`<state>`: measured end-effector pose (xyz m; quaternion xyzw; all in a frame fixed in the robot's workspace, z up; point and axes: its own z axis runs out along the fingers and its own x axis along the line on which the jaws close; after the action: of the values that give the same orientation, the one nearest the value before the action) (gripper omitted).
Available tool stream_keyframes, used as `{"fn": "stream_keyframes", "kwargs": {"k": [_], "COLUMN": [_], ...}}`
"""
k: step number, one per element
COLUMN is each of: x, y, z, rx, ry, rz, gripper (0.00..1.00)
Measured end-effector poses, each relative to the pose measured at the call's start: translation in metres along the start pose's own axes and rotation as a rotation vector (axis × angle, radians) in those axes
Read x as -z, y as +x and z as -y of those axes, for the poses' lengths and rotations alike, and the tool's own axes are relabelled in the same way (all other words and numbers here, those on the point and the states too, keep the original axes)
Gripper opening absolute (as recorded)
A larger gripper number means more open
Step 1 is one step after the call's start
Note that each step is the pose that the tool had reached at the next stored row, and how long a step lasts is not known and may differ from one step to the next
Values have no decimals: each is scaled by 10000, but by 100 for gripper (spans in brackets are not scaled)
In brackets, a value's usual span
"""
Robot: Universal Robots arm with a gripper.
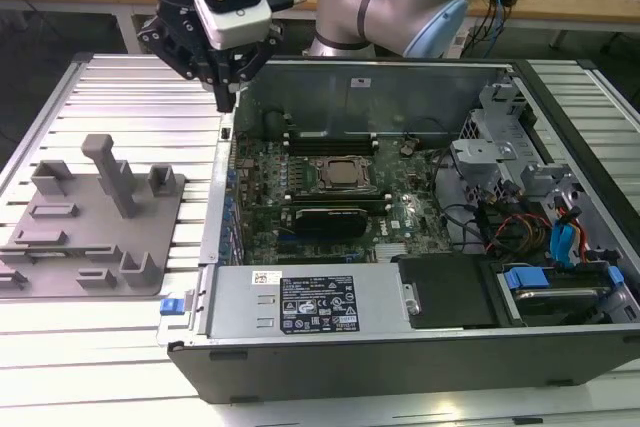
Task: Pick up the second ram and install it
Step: 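Reach for the second ram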
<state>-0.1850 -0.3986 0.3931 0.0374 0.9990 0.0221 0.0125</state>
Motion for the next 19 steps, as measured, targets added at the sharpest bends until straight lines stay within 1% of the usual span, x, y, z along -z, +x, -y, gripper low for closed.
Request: {"fn": "stream_keyframes", "kwargs": {"k": [1, 4, 6, 8, 10, 13, 15, 16, 19], "x": [1, 4, 5, 6, 6, 5, 2, -1, -17], "y": [34, 165, 207, 273, 304, 416, 447, 487, 635], "z": [3, 12, 15, 20, 23, 31, 34, 37, 49], "rx": [0, 0, 1, -1, -1, 0, 0, -1, 1], "ry": [1, 0, 0, 1, 0, 1, 0, 0, 1], "rz": [0, 0, 0, -1, 0, -1, 0, 0, 0], "gripper": [8, 8, 8, 8, 8, 8, 8, 8, 8]}}
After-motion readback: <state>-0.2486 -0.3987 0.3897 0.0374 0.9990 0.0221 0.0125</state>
